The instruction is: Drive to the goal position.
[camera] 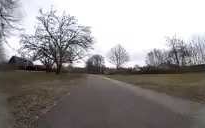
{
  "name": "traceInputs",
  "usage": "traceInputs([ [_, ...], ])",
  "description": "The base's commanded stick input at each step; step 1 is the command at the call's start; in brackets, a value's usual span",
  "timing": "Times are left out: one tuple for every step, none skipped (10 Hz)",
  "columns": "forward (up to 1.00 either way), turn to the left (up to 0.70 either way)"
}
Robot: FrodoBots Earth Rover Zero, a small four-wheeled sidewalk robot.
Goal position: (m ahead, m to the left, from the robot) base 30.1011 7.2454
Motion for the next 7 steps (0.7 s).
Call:
traceInputs([
  [1.00,0.00],
  [1.00,0.00],
  [1.00,0.00],
  [1.00,0.00],
  [1.00,0.00],
  [1.00,0.00],
  [1.00,0.00],
])
